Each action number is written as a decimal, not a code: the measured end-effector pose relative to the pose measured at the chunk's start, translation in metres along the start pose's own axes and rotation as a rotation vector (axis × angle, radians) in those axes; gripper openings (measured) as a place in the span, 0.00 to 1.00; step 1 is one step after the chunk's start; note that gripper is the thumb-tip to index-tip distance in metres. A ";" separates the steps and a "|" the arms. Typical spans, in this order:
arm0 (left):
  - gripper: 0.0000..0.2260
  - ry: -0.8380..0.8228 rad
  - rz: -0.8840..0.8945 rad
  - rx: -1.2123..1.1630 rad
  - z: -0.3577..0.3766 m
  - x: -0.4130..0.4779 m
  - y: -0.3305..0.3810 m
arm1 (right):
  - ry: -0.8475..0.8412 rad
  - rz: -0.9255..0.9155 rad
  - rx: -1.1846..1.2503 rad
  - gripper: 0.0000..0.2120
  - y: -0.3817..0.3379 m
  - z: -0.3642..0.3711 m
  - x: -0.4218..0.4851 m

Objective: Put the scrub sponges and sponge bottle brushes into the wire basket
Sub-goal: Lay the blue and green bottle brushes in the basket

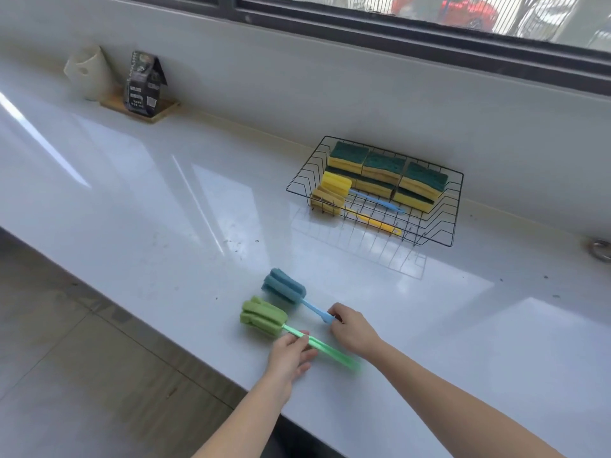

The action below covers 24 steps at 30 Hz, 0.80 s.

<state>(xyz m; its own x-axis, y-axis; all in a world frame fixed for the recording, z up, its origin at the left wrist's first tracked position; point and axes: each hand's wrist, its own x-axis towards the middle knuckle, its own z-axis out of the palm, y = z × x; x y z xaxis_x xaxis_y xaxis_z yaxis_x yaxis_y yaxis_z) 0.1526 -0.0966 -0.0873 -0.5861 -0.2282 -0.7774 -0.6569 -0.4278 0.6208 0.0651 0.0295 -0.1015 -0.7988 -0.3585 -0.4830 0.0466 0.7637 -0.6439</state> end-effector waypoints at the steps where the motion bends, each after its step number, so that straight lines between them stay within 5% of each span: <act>1: 0.05 0.016 0.011 0.009 0.000 0.001 0.000 | 0.016 0.012 0.019 0.06 0.004 -0.002 -0.001; 24: 0.06 -0.171 0.271 0.158 0.080 0.026 0.115 | 0.442 -0.116 0.258 0.09 -0.006 -0.084 0.026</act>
<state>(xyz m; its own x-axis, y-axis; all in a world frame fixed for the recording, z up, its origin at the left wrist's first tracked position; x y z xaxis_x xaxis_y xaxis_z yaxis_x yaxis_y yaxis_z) 0.0240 -0.0820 -0.0282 -0.8115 -0.1595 -0.5621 -0.5236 -0.2286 0.8207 -0.0060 0.0607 -0.0602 -0.9817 -0.1295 -0.1395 0.0447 0.5554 -0.8304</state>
